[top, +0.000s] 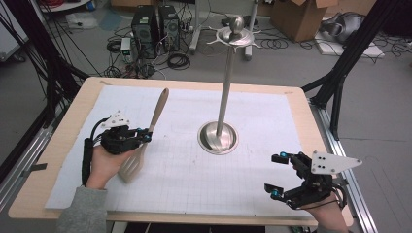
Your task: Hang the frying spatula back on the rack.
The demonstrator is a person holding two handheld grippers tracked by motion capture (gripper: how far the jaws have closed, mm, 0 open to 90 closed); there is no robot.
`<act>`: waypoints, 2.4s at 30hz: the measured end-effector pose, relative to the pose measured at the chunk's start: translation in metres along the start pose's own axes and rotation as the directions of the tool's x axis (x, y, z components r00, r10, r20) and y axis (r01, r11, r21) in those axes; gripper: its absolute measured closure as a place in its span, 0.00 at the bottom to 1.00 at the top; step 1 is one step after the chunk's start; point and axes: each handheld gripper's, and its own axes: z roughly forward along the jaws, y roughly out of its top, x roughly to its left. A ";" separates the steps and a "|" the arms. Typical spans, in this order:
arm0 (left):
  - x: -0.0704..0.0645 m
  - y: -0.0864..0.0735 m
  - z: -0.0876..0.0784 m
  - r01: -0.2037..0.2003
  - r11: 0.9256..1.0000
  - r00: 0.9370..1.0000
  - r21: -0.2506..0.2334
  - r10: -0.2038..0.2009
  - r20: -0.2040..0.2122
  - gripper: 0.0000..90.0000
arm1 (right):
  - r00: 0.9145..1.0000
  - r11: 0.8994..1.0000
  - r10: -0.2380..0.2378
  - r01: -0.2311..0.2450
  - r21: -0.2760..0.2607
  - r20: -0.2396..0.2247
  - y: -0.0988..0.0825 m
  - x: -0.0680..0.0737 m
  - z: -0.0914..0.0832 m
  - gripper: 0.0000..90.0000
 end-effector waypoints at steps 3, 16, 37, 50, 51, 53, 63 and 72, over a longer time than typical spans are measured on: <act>-0.002 0.003 -0.004 -0.008 1.000 1.000 -0.016 0.009 0.007 0.86 | 1.000 1.000 0.007 -0.007 0.003 -0.003 0.000 0.000 0.001 0.13; -0.012 0.016 -0.016 -0.031 0.996 0.999 -0.078 0.034 0.039 0.86 | 1.000 1.000 0.003 -0.003 -0.003 -0.003 0.001 0.000 0.000 0.13; -0.020 0.016 -0.038 -0.043 0.991 0.997 -0.126 0.051 0.056 0.86 | 0.999 1.000 -0.019 0.018 -0.018 -0.050 0.009 -0.009 0.014 0.13; -0.026 0.025 -0.038 -0.065 0.988 0.992 -0.142 0.079 0.102 0.86 | 0.998 1.000 -0.013 0.012 -0.017 -0.055 0.009 -0.010 0.015 0.13; -0.026 0.025 -0.037 -0.063 0.987 0.991 -0.145 0.079 0.109 0.86 | 0.998 1.000 -0.018 0.017 -0.021 -0.052 0.009 -0.010 0.015 0.13; -0.026 0.027 -0.036 -0.055 0.987 0.990 -0.148 0.074 0.123 0.86 | 0.998 1.000 -0.013 0.012 -0.017 -0.057 0.009 -0.010 0.015 0.13; -0.028 0.042 -0.035 -0.061 0.986 0.985 -0.155 0.085 0.152 0.86 | 0.998 0.999 -0.017 0.016 -0.031 -0.056 0.009 -0.011 0.012 0.13; -0.032 0.060 -0.037 -0.074 0.984 0.981 -0.160 0.100 0.164 0.86 | 0.998 0.999 -0.017 0.015 -0.036 -0.056 0.009 -0.011 0.012 0.13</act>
